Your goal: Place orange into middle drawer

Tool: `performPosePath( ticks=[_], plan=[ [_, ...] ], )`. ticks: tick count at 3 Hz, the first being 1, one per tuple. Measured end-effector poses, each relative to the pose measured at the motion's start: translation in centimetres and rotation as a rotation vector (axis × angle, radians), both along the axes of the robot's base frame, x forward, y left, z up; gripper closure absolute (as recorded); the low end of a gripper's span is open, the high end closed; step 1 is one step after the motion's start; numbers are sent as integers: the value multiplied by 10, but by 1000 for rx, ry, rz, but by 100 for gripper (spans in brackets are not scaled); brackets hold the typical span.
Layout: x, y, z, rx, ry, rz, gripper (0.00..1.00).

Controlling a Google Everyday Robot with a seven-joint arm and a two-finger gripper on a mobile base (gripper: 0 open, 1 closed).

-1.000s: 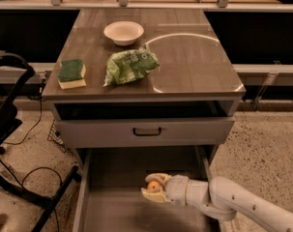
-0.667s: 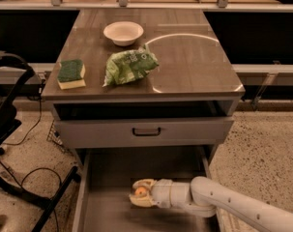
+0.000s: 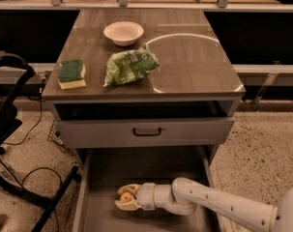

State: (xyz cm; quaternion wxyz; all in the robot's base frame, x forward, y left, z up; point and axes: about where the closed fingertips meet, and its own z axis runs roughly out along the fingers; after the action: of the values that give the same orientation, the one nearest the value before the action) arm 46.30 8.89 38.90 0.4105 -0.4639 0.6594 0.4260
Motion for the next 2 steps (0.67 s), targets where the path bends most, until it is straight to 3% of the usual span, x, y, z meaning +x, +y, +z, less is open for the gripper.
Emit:
performPosePath(
  ticks=[1,2],
  plan=[
    [-1,2,0,2,2,4,83],
    [-2,4,0,4,3,7,59]
  ],
)
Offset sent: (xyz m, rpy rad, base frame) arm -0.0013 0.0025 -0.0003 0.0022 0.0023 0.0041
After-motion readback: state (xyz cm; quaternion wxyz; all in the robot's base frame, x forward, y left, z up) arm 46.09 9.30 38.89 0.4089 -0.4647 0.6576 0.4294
